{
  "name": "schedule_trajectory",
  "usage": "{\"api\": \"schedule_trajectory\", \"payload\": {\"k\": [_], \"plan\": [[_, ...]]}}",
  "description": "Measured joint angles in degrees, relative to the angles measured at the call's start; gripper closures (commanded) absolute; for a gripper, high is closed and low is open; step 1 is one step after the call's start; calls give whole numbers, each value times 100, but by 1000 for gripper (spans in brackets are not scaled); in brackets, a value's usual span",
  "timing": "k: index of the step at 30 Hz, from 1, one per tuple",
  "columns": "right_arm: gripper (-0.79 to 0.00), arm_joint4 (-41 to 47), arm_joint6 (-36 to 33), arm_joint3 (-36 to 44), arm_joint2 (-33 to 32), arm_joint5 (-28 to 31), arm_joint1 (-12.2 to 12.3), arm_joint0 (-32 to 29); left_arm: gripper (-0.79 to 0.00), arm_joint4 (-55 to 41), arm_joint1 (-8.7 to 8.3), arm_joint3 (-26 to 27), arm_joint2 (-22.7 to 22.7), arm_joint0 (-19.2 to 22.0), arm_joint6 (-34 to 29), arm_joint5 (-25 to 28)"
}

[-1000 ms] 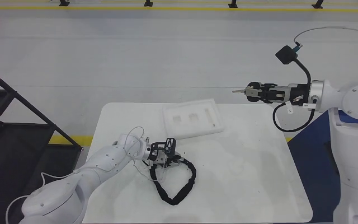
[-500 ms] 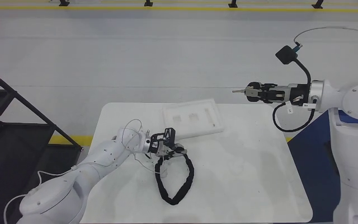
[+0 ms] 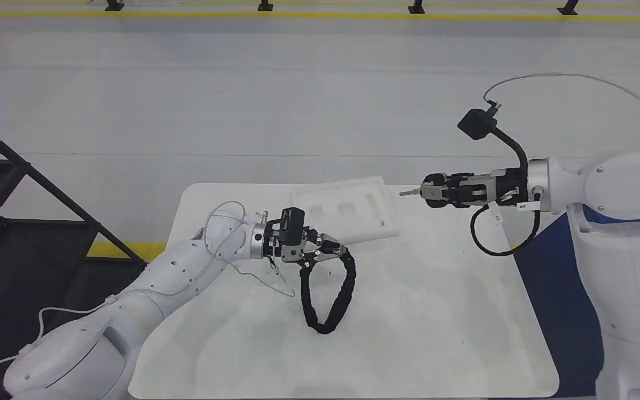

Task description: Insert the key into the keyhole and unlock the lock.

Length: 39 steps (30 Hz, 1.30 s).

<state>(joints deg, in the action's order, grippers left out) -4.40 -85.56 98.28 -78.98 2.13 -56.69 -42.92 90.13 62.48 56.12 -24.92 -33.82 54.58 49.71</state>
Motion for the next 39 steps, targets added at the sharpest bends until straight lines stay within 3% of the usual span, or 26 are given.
{"api": "schedule_trajectory", "payload": {"k": [8, 16, 20, 35, 39], "plan": [[0, -259, -246, 346, 303, -811, 108, 126, 0, -156, -21, 423, -191, 14, 275, -276], [0, -203, -244, 576, 611, -1629, 274, 297, 0, -375, 180, 372, -228, 11, 427, -582], [0, -179, -244, 577, 618, -1664, 278, 301, 0, -430, 285, 310, -219, -16, 618, -773], [0, -232, -193, 582, 634, -1662, 283, 257, 0, -430, 286, 308, -218, -23, 618, -772], [0, -507, -241, 687, 738, -1836, 336, 254, 0, -933, 308, 370, -364, -299, 245, -902]]}}
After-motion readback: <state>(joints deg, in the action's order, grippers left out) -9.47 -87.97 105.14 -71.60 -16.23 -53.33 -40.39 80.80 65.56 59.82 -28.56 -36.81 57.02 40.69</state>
